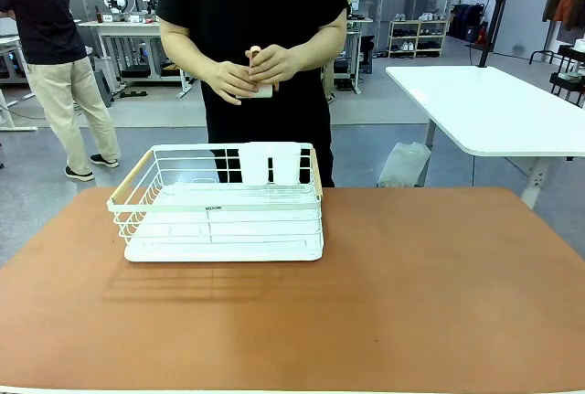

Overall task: Clean the table.
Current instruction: Pick up the Lint Roller when the human hands it over.

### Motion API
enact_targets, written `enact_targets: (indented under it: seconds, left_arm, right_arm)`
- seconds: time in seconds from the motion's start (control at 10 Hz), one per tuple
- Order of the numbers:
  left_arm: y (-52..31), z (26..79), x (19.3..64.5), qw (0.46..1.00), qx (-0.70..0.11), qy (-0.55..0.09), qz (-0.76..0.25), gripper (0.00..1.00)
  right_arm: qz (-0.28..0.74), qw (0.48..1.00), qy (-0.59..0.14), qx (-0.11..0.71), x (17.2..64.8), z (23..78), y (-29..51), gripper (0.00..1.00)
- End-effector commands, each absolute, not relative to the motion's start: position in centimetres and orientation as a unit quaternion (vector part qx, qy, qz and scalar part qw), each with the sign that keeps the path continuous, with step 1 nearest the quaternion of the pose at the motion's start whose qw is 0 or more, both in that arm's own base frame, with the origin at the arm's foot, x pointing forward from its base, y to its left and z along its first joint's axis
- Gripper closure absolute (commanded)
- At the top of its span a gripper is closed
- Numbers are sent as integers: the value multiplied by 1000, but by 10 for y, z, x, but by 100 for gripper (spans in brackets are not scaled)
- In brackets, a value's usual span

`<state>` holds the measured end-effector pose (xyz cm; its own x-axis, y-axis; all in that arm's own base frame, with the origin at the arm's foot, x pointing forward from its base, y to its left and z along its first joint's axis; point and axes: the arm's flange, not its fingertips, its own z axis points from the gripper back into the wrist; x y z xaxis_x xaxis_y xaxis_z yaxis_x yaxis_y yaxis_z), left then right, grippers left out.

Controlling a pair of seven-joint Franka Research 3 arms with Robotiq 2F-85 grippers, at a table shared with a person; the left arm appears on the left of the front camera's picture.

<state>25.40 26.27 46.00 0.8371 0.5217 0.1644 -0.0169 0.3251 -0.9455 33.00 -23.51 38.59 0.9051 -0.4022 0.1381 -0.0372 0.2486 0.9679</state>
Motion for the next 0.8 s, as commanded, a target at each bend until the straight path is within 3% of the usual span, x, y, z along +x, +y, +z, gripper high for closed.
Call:
enact_targets:
  seconds: [0.0, 0.7]
  left_arm:
    - [264, 464, 252, 777, -561, -234, 165, 0]
    - [264, 464, 252, 777, -561, -234, 165, 0]
  right_arm:
    - [-113, 766, -184, 605, 328, 389, -235, 0]
    - [-113, 766, -184, 605, 328, 389, -235, 0]
